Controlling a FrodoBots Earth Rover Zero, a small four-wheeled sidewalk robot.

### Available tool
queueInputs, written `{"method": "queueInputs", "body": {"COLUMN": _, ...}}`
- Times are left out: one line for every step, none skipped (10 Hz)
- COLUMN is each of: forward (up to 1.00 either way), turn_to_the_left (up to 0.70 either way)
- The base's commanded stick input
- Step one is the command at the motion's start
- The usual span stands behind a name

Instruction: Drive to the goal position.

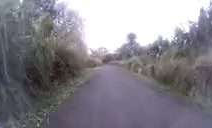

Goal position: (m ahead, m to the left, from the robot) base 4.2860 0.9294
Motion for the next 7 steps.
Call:
{"method": "queueInputs", "body": {"forward": 0.70, "turn_to_the_left": -0.35}}
{"method": "queueInputs", "body": {"forward": 0.70, "turn_to_the_left": -0.35}}
{"method": "queueInputs", "body": {"forward": 0.70, "turn_to_the_left": -0.35}}
{"method": "queueInputs", "body": {"forward": 0.70, "turn_to_the_left": -0.35}}
{"method": "queueInputs", "body": {"forward": 0.70, "turn_to_the_left": -0.32}}
{"method": "queueInputs", "body": {"forward": 0.70, "turn_to_the_left": -0.20}}
{"method": "queueInputs", "body": {"forward": 0.70, "turn_to_the_left": -0.09}}
